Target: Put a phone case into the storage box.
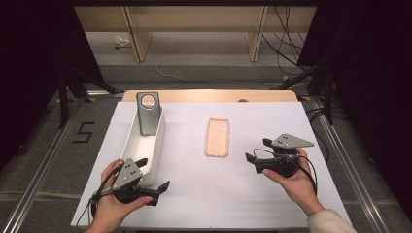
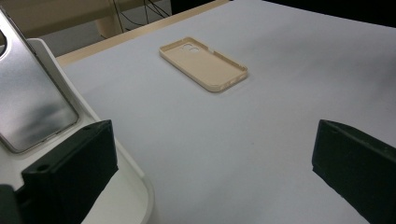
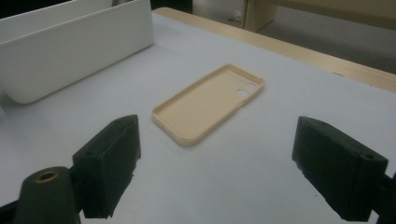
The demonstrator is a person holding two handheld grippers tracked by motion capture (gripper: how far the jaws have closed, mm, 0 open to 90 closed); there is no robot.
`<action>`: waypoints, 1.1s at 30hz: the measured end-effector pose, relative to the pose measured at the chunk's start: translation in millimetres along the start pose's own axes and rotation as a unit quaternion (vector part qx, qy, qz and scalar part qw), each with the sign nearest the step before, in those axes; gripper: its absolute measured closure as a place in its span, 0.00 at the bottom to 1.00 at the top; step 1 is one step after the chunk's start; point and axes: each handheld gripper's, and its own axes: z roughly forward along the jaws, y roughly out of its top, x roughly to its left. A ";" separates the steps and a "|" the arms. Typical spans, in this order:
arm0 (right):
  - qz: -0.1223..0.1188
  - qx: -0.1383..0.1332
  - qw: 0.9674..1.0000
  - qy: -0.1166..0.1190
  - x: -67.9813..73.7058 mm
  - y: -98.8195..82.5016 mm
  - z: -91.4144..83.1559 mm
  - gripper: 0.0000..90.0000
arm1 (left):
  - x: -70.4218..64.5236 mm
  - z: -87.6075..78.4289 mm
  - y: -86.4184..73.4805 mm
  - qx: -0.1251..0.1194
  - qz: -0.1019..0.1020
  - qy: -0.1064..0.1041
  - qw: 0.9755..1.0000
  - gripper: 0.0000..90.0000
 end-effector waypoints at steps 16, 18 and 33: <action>-0.046 0.044 0.997 0.042 15.7 8.1 27.8 0.19 | -4.2 -0.1 1.1 -0.002 -0.001 -0.006 1.000 0.00; -0.050 0.050 0.997 0.042 16.8 9.5 31.2 0.20 | -4.3 -0.1 1.6 -0.002 0.001 -0.005 1.000 0.00; -0.068 0.076 0.993 0.054 18.1 21.5 59.9 0.52 | -2.0 0.2 0.0 0.000 -0.004 -0.009 1.000 0.00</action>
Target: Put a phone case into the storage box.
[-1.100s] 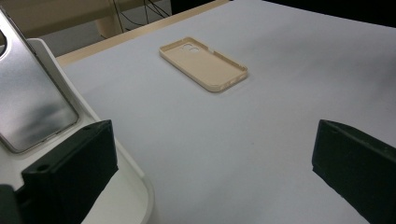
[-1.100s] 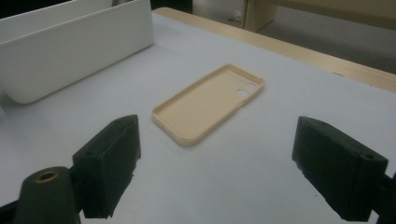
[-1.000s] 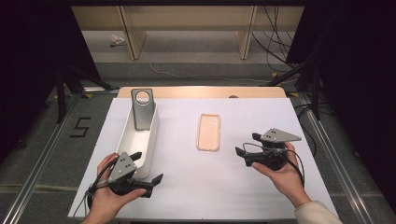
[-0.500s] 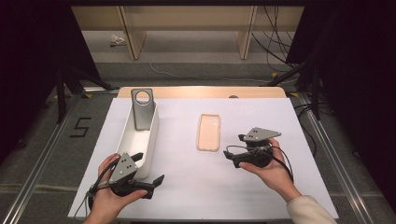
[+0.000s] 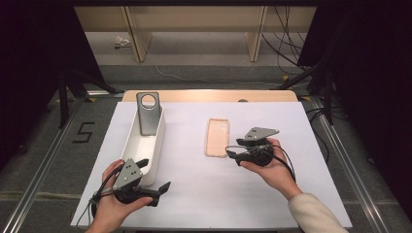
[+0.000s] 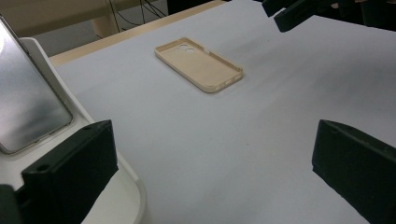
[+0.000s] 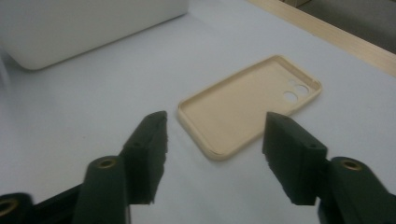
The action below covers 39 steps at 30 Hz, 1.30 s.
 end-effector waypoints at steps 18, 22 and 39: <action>-0.014 0.112 0.994 -0.003 -2.0 20.5 50.2 1.00 | 0.5 0.3 -0.8 0.003 0.002 -0.001 1.000 0.00; -0.006 0.127 0.992 0.001 -3.5 21.0 61.7 1.00 | -0.1 0.1 -0.4 0.002 0.003 -0.001 1.000 0.00; 0.005 0.184 0.983 -0.012 -10.7 14.0 88.7 1.00 | -0.9 0.4 -0.3 0.002 0.005 -0.003 1.000 0.00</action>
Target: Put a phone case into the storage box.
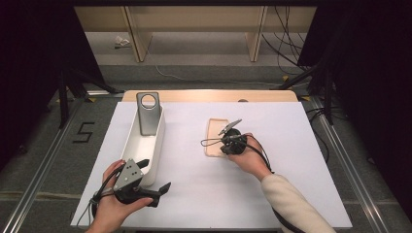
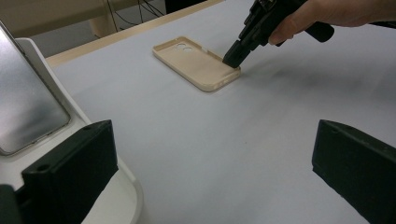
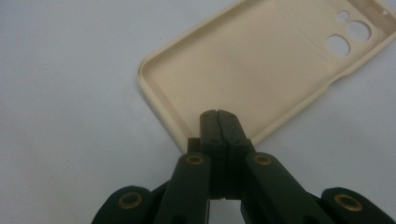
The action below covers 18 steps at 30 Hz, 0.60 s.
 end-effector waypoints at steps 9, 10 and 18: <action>-0.001 0.008 1.000 0.000 -1.7 -1.5 2.0 1.00 | 0.0 -0.2 0.0 0.000 0.000 0.000 1.000 0.00; -0.002 0.009 1.000 -0.001 -2.0 -1.7 1.9 1.00 | -0.2 -0.1 -0.1 0.000 -0.001 0.000 1.000 0.00; 0.000 0.014 1.000 -0.004 -5.5 -3.6 0.3 1.00 | -0.2 0.4 -0.2 0.001 0.000 -0.001 1.000 0.00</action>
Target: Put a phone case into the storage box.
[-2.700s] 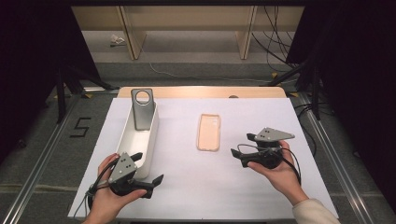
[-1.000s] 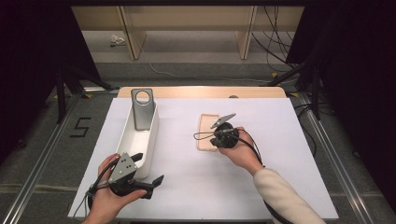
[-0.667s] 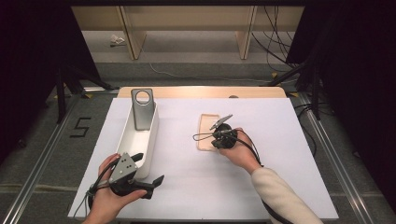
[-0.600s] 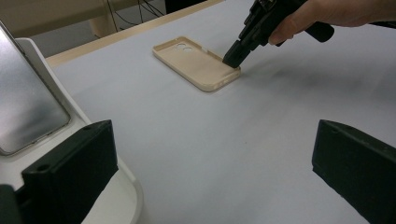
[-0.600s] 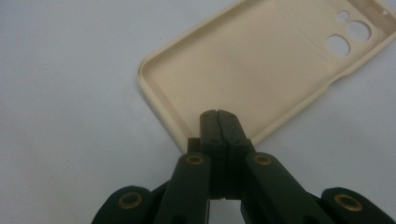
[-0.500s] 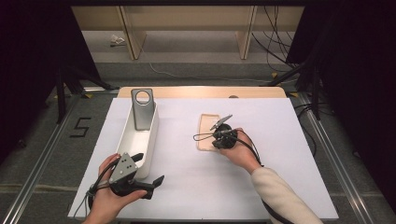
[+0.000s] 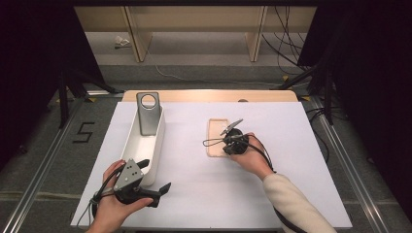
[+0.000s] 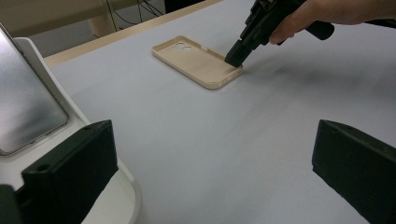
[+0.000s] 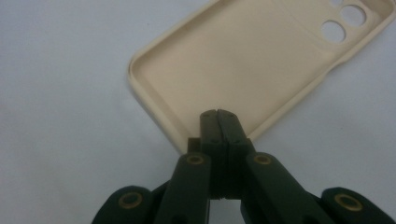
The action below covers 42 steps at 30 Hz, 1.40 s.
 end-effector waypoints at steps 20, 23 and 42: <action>-0.125 -0.010 0.992 -0.003 4.8 15.2 -19.1 0.39 | -0.3 0.0 0.7 -0.001 0.000 -0.001 1.000 0.00; -0.146 0.010 0.989 0.001 9.1 18.9 -18.6 0.34 | -0.2 -0.2 0.8 -0.001 -0.001 -0.001 1.000 0.00; -0.208 0.071 0.975 -0.019 17.0 40.2 -8.5 0.29 | 2.0 0.4 0.8 0.000 0.007 0.004 1.000 0.00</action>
